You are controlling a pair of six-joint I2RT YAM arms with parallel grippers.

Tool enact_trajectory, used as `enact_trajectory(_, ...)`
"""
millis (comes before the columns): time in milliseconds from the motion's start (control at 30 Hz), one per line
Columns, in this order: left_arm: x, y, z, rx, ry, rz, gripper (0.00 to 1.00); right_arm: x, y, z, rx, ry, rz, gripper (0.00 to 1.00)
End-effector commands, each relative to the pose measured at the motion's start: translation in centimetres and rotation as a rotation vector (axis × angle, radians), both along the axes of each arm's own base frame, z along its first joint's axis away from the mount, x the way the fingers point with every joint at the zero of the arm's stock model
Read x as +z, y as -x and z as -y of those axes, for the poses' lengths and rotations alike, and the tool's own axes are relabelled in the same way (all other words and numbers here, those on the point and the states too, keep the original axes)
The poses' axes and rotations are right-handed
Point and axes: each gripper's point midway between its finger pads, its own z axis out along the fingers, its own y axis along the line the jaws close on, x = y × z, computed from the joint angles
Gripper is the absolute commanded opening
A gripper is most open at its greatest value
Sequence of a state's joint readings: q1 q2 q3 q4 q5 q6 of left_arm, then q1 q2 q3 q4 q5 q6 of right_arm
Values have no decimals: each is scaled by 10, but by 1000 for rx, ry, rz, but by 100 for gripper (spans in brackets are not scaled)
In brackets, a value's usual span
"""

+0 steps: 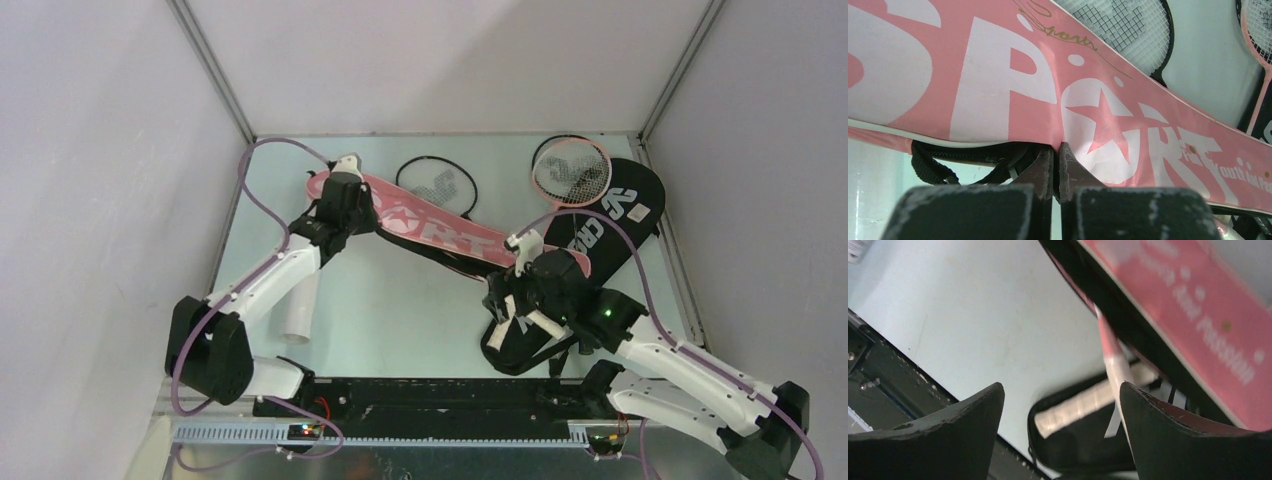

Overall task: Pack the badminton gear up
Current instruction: Place the racket in the racket bag.

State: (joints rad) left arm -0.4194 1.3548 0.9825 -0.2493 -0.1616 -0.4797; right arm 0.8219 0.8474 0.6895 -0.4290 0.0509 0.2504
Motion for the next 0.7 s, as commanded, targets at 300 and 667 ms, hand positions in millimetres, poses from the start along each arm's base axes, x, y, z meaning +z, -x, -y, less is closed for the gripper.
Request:
enact_trajectory(300, 32, -24, -2, -82, -8, 68, 0, -88, 7, 41, -210, 259, -229, 85)
enact_trajectory(667, 38, -26, 13, -230, -18, 60, 0, -74, -44, 14, -100, 385, -55, 36)
